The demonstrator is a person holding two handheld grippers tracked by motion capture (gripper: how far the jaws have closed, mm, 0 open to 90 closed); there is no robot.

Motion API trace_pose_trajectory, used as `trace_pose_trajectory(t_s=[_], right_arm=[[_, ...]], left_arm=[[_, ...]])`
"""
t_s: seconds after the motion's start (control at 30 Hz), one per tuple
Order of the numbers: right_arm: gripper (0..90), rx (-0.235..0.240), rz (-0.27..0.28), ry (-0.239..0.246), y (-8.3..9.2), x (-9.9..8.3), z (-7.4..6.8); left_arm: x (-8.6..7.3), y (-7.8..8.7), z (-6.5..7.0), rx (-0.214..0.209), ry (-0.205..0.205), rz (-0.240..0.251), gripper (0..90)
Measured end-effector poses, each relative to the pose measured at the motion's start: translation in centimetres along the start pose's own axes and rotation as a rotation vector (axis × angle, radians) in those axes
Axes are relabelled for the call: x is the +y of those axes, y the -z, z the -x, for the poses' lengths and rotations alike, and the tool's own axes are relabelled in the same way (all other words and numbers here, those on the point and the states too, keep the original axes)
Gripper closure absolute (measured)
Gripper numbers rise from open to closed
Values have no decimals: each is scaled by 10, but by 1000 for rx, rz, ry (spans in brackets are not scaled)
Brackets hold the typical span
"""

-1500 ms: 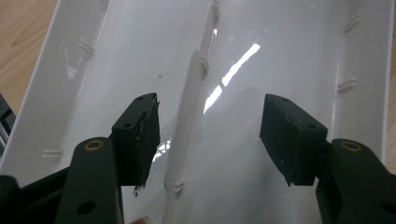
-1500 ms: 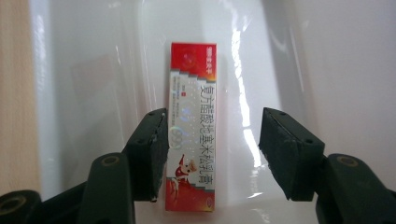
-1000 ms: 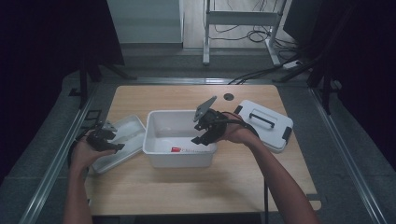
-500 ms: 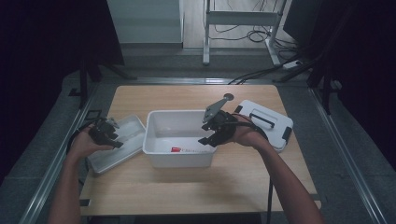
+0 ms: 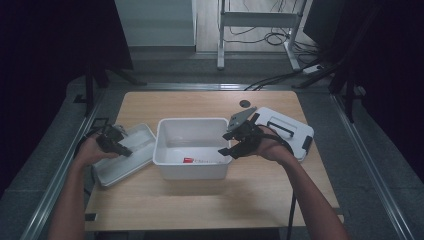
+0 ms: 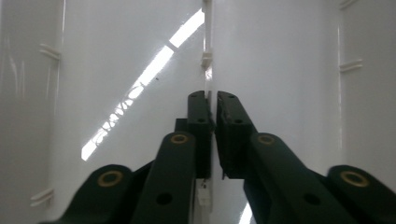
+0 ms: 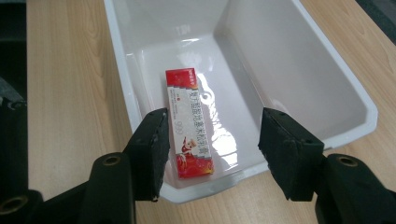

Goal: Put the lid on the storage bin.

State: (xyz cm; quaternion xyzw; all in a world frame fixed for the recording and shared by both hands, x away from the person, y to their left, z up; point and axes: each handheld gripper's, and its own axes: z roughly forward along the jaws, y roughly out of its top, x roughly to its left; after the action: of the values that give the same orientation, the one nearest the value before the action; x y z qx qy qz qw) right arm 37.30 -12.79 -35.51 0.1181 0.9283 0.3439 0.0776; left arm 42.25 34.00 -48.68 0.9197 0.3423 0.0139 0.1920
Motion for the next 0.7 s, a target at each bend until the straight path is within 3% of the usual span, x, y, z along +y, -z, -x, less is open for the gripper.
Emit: trace_pose_trajectory(t_s=[0.2, 0.37, 0.57, 0.7], right_arm=[[419, -15, 26, -17, 8, -8, -1], [420, -30, 37, -34, 14, -11, 1], [421, -51, 65, -42, 23, -15, 1], [421, -57, 75, -44, 26, -17, 0]], left_arm=[[0, 0, -1, 2, -21, 2, 893], [-2, 6, -1, 37, -49, -7, 895], [-6, 39, -1, 34, -62, 85, 895], [-4, 64, 2, 37, -89, 118, 895]])
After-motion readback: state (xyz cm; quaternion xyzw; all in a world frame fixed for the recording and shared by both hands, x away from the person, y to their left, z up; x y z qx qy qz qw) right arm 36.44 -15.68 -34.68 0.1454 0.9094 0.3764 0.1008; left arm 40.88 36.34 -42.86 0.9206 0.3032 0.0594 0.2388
